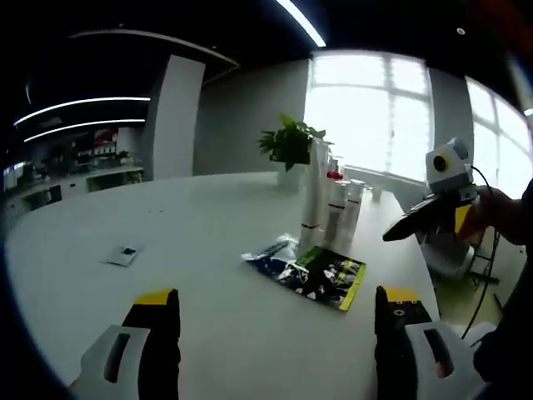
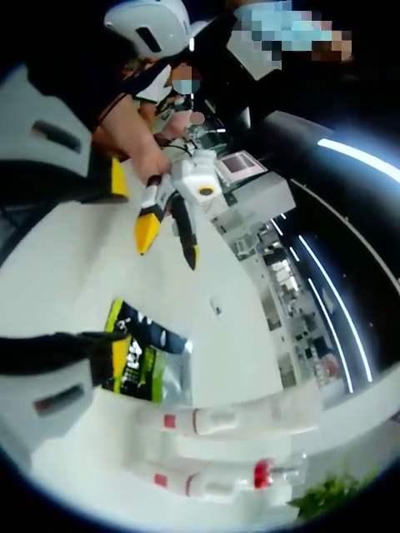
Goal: Arrange the skincare products in the storage area until every visible bottle or jar stands upright without overlapping.
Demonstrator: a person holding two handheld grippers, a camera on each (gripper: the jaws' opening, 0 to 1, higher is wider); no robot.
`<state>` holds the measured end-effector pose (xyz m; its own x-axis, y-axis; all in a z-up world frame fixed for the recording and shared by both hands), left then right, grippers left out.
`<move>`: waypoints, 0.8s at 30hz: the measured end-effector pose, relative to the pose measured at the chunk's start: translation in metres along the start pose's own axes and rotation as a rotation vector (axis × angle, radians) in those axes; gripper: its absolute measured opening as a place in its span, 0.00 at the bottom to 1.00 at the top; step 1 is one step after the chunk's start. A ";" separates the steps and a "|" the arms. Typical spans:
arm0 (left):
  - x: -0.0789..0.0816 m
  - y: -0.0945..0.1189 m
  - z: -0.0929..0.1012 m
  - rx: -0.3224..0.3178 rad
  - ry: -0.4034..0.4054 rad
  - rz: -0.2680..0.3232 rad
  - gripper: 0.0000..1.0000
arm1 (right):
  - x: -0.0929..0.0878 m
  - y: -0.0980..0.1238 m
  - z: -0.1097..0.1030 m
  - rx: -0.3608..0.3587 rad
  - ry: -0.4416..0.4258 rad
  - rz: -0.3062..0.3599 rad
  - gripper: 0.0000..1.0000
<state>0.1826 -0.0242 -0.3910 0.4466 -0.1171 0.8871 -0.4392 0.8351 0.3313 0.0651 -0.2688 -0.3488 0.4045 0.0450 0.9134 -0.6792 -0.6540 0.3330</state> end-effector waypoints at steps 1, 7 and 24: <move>0.000 0.003 -0.002 0.005 0.002 0.002 0.99 | 0.000 -0.003 -0.001 0.004 0.000 0.000 0.63; -0.004 0.020 -0.010 0.027 0.004 0.003 0.99 | 0.004 -0.012 -0.006 0.022 0.011 -0.008 0.63; -0.015 0.102 -0.059 0.207 0.061 0.075 0.99 | 0.021 -0.059 -0.028 0.112 0.047 -0.005 0.63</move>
Point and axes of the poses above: the point that each gripper's makers call its tool centre point, and the gripper's own axes: y roughly backward along the fingers, z roughly to its right, x roughly out of its top, the point moved 10 cm from there along y, roughly backward along the fingers, and after that the axes turned 10 degrees about y, right-handed, at the moved point
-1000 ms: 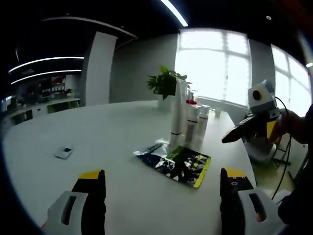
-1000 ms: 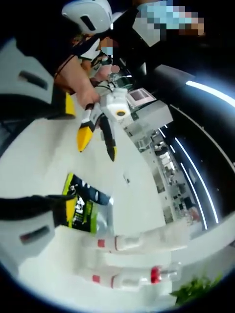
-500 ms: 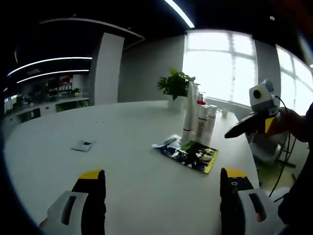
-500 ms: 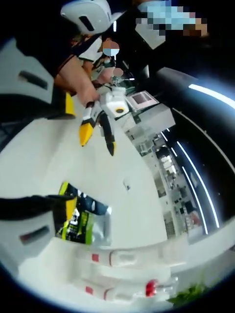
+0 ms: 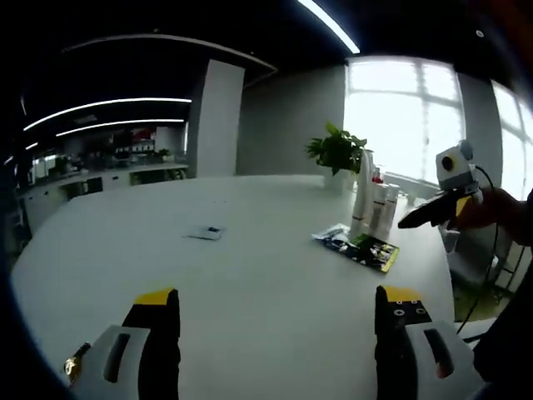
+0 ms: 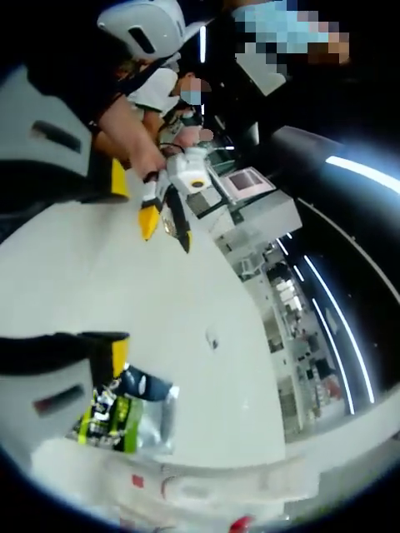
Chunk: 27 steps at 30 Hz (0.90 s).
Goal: Arrange the skincare products in the storage area until every visible bottle or jar stands upright without overlapping.
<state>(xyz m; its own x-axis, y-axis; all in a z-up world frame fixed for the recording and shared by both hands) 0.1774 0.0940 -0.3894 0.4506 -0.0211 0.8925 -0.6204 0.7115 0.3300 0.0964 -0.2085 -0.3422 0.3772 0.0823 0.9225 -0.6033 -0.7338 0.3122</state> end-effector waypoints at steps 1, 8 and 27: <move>0.000 0.006 -0.005 0.013 0.002 0.006 0.99 | 0.001 -0.003 -0.001 0.006 0.002 0.000 0.63; -0.002 0.041 -0.038 0.106 0.019 0.041 0.99 | 0.007 -0.022 -0.009 0.041 0.014 -0.004 0.63; -0.008 0.095 -0.091 0.264 0.007 0.073 0.79 | 0.011 -0.052 -0.023 0.112 0.029 -0.012 0.63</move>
Point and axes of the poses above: the point that each gripper's makers call its tool centre point, and the gripper's own axes: y roughly backward along the fingers, z roughly to its right, x roughly out of its top, the point moved 10 cm from there along y, roughly backward along the fingers, and after that the axes turned 10 degrees about y, right-handed, at the moved point
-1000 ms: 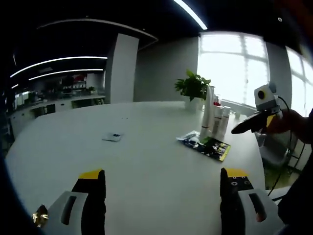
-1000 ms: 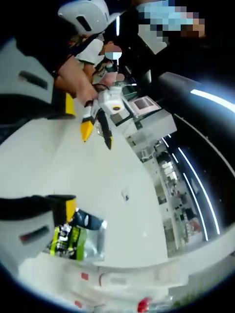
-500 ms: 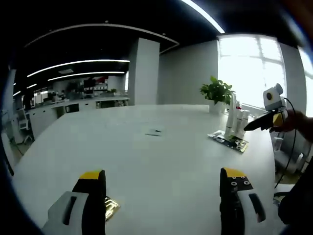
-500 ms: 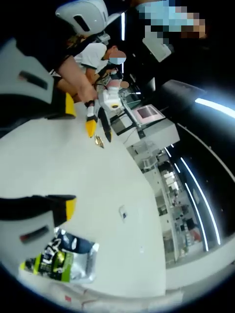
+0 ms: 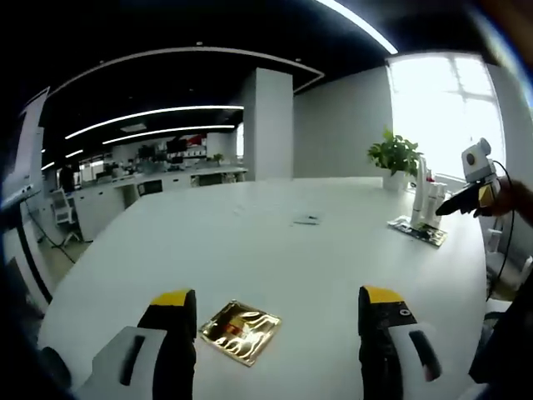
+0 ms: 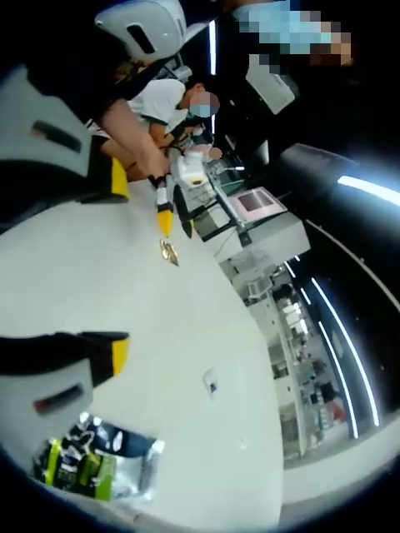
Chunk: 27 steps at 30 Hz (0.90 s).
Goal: Arrange the skincare products in the storage area until every visible bottle or jar stands upright without overlapping.
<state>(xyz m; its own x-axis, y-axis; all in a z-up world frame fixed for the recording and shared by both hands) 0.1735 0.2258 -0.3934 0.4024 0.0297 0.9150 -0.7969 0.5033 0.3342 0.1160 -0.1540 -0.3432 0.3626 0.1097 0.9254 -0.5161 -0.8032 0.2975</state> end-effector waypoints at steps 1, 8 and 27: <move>-0.001 0.000 -0.003 0.002 0.002 -0.007 0.77 | 0.000 -0.001 -0.001 0.004 -0.002 0.001 0.63; -0.004 0.005 -0.011 -0.010 -0.045 -0.005 0.53 | 0.000 -0.006 -0.001 0.013 -0.007 0.005 0.63; -0.010 0.000 -0.037 0.002 -0.049 -0.075 0.19 | -0.008 -0.008 0.003 0.006 -0.035 0.008 0.62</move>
Point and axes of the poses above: the point that each gripper's makers call its tool centre point, and the gripper's own axes: y roughly backward along the fingers, z roughly to its right, x roughly out of its top, the point moved 10 cm from there along y, roughly backward along the fingers, and after that the axes turned 10 degrees about y, right-handed, at the moved point
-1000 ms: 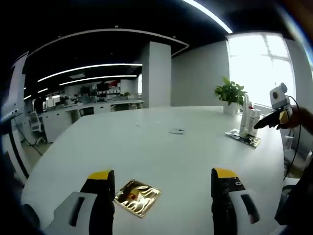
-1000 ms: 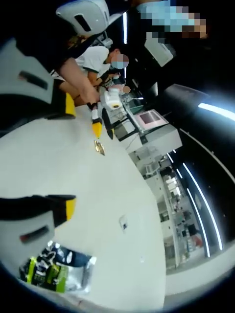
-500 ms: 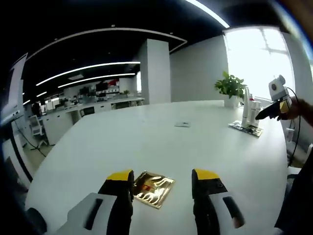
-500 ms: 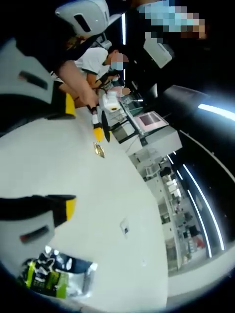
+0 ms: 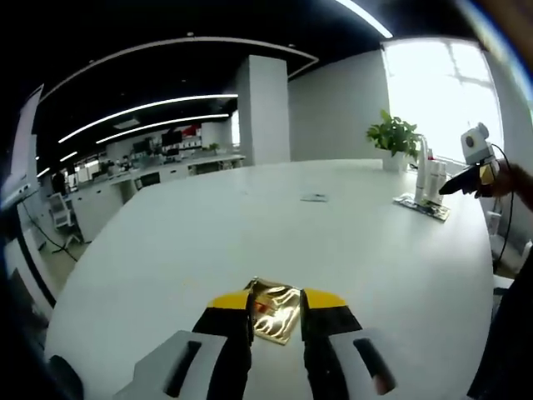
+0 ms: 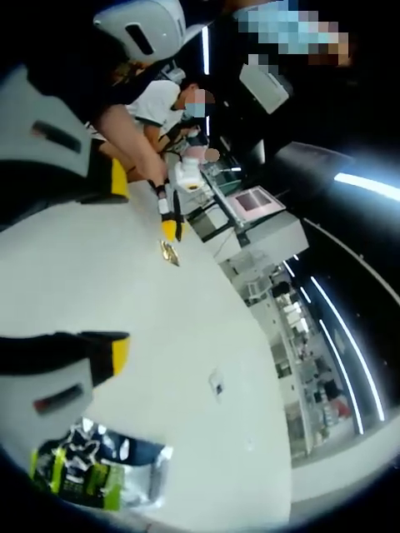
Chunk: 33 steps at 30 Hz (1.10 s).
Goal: Arrange the skincare products in the storage area until every visible bottle or jar stands upright without overlapping.
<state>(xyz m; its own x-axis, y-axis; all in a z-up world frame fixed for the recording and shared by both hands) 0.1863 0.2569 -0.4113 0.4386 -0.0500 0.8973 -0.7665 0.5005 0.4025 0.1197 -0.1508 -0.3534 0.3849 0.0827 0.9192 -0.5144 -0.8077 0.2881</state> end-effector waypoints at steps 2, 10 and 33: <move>0.000 -0.001 -0.002 0.003 -0.011 -0.005 0.16 | -0.001 -0.001 0.000 -0.001 -0.004 -0.001 0.62; 0.000 -0.008 -0.005 -0.007 -0.002 -0.053 0.00 | -0.001 -0.003 0.001 0.000 -0.007 -0.005 0.62; -0.006 -0.013 0.004 -0.046 0.032 -0.106 0.00 | -0.003 -0.008 0.006 0.000 -0.022 -0.006 0.62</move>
<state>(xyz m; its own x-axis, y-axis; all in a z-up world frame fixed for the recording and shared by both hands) 0.1915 0.2470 -0.4211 0.5313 -0.0780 0.8436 -0.6928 0.5332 0.4856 0.1274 -0.1485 -0.3596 0.4044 0.0746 0.9115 -0.5118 -0.8075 0.2932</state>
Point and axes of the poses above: the point that each gripper's makers call its tool centre point, and the gripper's own axes: y roughly backward along the fingers, z roughly to its right, x roughly out of its top, the point moved 10 cm from there along y, roughly backward along the fingers, and after that the axes turned 10 degrees about y, right-handed, at the moved point
